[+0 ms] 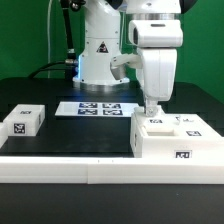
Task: Assemble cabinet
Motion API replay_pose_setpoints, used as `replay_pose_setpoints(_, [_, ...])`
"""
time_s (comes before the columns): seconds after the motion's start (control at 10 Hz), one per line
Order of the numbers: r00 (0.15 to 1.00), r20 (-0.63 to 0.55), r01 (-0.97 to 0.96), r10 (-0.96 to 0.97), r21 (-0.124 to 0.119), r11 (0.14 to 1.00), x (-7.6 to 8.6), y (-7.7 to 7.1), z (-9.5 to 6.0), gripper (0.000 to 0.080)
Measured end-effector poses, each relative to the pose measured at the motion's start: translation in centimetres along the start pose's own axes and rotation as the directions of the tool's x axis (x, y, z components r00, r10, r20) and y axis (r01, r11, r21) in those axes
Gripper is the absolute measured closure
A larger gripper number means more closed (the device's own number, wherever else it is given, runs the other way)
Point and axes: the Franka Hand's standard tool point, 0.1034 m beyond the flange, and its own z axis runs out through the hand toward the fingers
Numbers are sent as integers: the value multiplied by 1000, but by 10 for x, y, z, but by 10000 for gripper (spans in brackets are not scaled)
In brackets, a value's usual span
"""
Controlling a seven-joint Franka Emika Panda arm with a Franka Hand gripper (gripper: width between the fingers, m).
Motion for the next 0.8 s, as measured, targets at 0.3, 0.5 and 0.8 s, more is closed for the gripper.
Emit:
replay_pose_setpoints(0.3, [1000, 1, 2, -2, 5, 1000, 0, 1, 0, 729])
replay_pose_setpoints(0.5, [1000, 0, 11, -11, 14, 1000, 3, 28, 0, 729])
replay_pose_setpoints(0.8, [1000, -4, 15, -15, 14, 1000, 4, 52, 2, 729])
